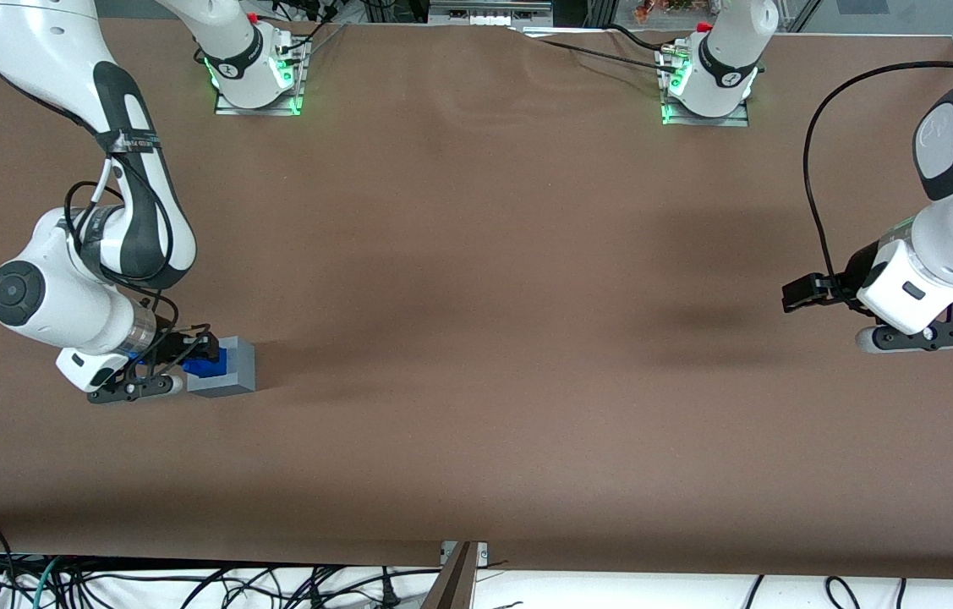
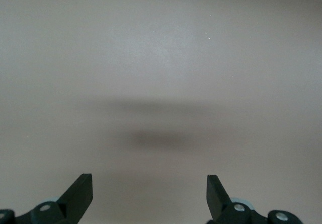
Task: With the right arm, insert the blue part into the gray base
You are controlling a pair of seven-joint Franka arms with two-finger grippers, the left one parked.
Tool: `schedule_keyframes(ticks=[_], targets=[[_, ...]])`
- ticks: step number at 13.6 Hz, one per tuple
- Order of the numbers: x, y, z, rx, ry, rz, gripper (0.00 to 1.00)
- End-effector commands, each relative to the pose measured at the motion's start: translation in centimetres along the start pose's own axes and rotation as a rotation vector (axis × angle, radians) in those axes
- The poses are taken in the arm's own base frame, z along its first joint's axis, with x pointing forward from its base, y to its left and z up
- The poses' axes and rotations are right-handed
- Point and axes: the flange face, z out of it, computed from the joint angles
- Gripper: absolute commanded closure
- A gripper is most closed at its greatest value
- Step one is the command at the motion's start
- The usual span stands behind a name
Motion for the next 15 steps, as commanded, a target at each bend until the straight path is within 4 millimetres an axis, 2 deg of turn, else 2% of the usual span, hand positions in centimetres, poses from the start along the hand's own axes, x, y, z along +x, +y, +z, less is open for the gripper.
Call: schedule_keyframes(ticks=[1,2,4,6,8,10,15], targets=[[0.2,0.0,0.0,0.036,0.013,-0.016,0.36],[0.2,0.0,0.0,0.036,0.013,-0.01,0.03],[0.3,-0.3,-0.5,0.036,0.02,-0.007,0.01],[1.0,-0.6,-2.6,0.036,0.043,-0.021,0.01],[0.4,-0.7,-5.6,0.045,0.022,-0.028,0.01],[-0.7,-1.1,-10.0,0.054,0.016,-0.033,0.01],[-5.5,-2.0,-22.2,0.014,-0.035,-0.019,0.01]])
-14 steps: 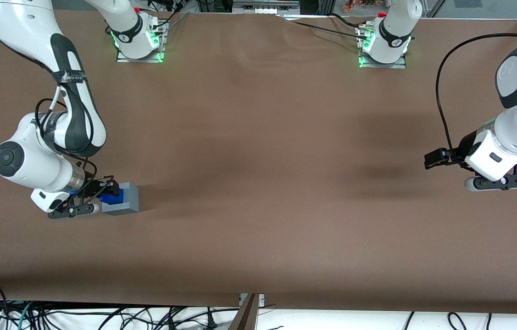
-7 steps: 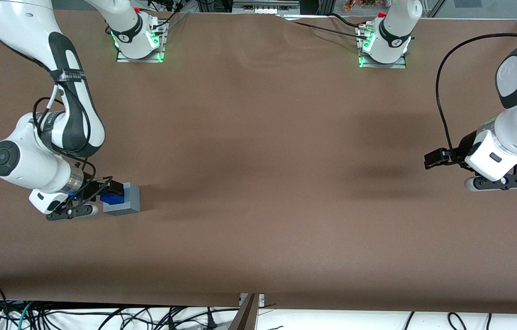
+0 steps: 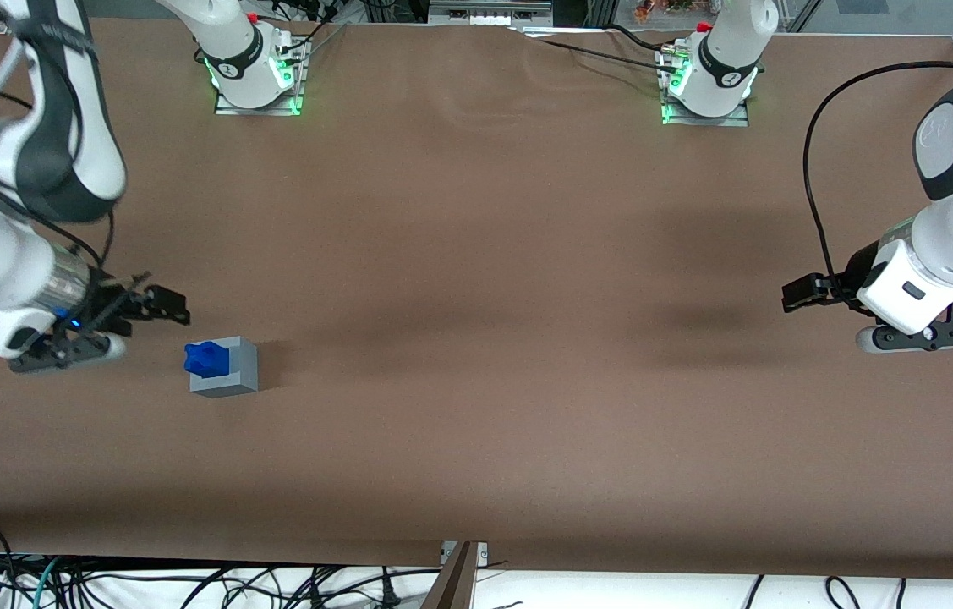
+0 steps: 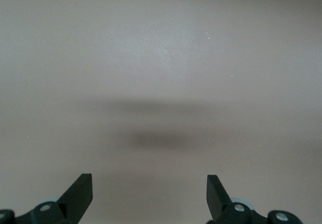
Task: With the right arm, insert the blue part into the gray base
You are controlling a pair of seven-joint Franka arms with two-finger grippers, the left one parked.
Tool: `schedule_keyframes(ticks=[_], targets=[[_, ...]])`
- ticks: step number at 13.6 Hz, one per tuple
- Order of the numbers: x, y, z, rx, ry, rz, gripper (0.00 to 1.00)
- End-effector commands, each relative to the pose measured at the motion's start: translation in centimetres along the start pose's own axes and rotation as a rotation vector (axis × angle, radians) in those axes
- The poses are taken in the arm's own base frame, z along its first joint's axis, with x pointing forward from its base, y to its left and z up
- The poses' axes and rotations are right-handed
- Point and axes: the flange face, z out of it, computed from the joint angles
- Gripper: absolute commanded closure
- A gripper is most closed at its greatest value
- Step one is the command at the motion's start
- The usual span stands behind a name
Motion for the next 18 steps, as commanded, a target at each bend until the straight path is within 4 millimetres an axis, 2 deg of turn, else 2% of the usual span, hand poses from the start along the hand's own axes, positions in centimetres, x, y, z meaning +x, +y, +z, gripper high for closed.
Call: schedule_keyframes(ticks=[1,3,8,14,17,18], targets=[[-3.1,-0.8,-5.5,0.0,-0.04,0.026,0.01],[-4.7,-1.2,-8.1,0.003,-0.036,0.022,0.01],[-6.8,-1.0,-9.7,-0.029,-0.07,0.021,0.01],[-7.2,-1.3,-10.0,-0.052,-0.087,0.014,0.01],[-6.8,-2.2,-9.5,-0.069,-0.096,0.033,0.01],[-6.8,-1.9,-9.4,-0.068,-0.098,0.036,0.01]])
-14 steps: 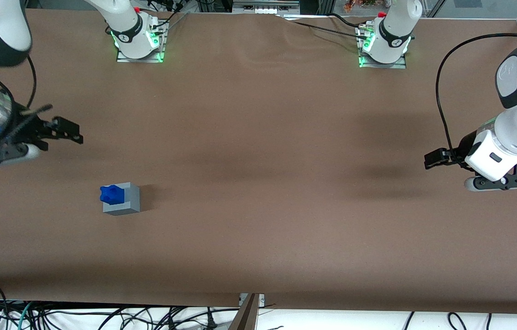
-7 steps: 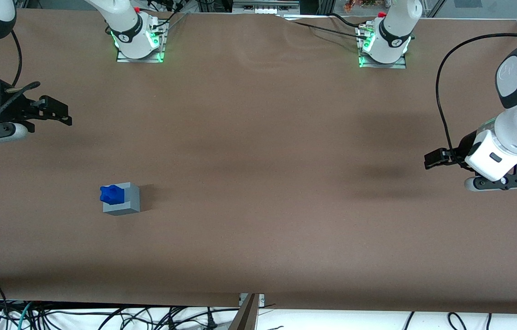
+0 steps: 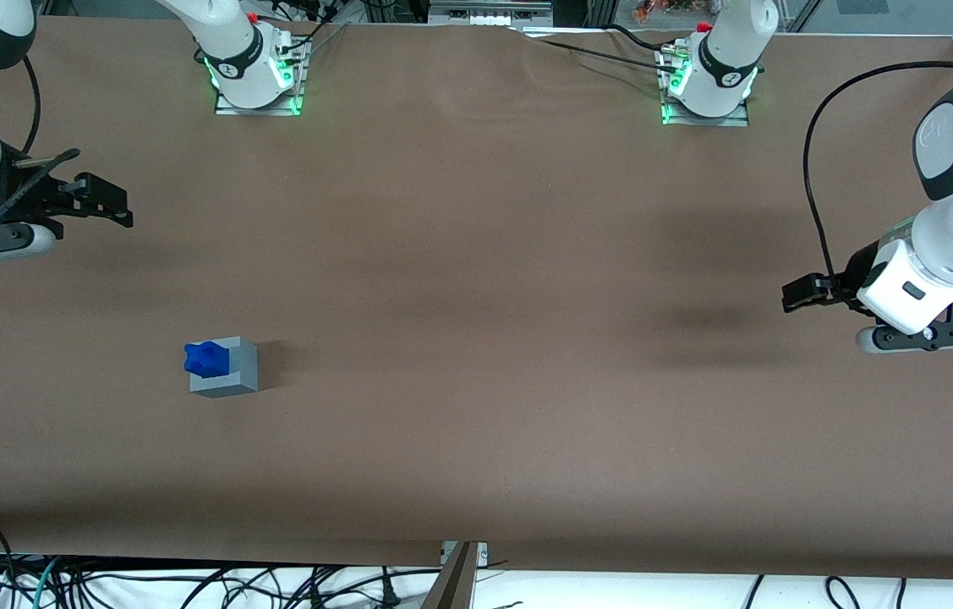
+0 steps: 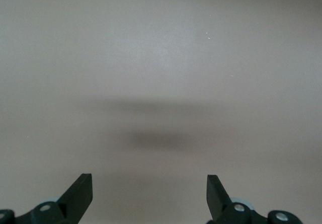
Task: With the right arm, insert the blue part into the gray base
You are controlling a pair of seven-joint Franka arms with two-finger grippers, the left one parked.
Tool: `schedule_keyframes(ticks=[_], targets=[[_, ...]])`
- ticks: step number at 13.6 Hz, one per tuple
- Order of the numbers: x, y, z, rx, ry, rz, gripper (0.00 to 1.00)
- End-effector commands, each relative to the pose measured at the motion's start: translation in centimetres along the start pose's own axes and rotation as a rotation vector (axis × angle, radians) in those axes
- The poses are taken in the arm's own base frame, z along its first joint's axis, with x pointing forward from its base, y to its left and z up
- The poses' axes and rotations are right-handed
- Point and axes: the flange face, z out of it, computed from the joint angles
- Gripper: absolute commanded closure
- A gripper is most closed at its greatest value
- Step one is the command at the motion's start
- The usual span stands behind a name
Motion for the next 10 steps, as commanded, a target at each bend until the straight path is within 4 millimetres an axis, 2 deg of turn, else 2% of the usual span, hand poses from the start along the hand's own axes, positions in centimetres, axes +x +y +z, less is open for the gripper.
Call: schedule_keyframes(ticks=[1,3,10], targets=[[-0.7,-0.2,-0.4,-0.025,-0.005,0.009,0.01],[-0.6,-1.4,-0.5,-0.046,-0.005,0.021,0.01],[-0.4,-1.1,-1.1,-0.039,0.008,0.038,0.01]])
